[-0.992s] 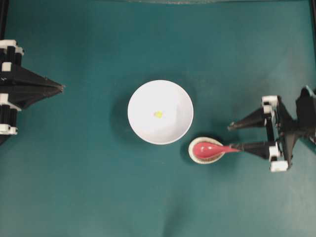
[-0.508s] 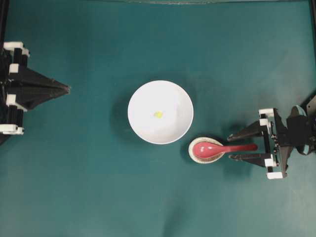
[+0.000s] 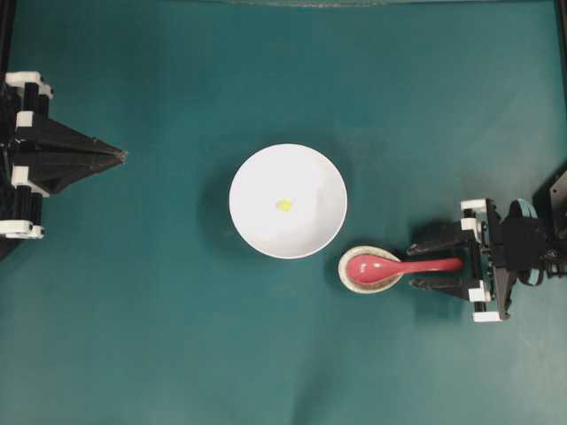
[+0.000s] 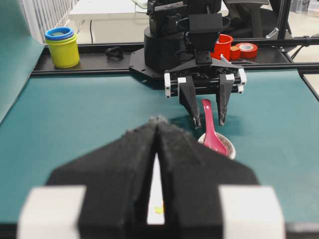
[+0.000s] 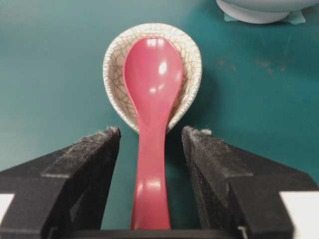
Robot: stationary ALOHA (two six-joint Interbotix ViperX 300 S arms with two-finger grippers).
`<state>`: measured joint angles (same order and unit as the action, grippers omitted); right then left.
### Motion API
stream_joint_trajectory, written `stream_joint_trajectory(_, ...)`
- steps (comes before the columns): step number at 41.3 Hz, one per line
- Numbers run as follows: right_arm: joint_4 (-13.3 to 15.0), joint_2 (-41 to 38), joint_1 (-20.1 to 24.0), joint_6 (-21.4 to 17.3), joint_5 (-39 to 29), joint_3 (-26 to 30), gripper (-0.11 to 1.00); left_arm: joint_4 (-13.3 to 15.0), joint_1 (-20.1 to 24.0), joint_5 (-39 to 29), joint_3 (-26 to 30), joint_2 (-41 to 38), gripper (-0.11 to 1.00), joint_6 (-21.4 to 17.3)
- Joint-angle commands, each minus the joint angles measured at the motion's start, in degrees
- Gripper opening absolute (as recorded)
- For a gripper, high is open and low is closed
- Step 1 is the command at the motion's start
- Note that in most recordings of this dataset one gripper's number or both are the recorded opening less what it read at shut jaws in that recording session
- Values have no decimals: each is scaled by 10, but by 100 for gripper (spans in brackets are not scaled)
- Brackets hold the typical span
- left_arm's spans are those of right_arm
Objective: Scoop the yellow hexagonal prism block from the bowl with a spoon using the right arm.
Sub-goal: 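Close the right gripper on the red spoon handle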
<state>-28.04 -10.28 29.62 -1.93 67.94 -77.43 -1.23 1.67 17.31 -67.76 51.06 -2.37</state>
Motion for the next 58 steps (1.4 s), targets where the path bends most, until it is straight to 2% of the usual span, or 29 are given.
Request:
stream_joint_trajectory(1,-3,6,3,1,3,2,58,-1,1,5,10,-3,0,1)
stream_joint_trajectory(8,-7,6,2,1,3,1,57,-1,1,5,10,-4,0,1)
stream_joint_trajectory(17,-17,6,3,1,1,1,49,-1,1,5,10,-4,0,1)
stream_joint_trajectory(24,-20,6,3,1,-5,2,40,-1,1,5,10,-4,0,1)
stream_joint_trajectory(31,-20,6,4,1,-10,5,23,-1,1,3,9,-4,0,1)
stream_joint_trajectory(40,-20,7,10,-1,-14,9,15,-1,1,2,10,-4,0,1)
stream_joint_trajectory(49,-19,24,10,-7,-51,15,15,-1,1,1,10,-4,0,1)
stream_joint_trajectory(52,-20,31,10,-7,-69,15,19,-1,1,1,10,-4,0,0)
stream_joint_trajectory(58,-31,43,10,-7,-85,15,37,-1,1,1,10,-4,0,-1)
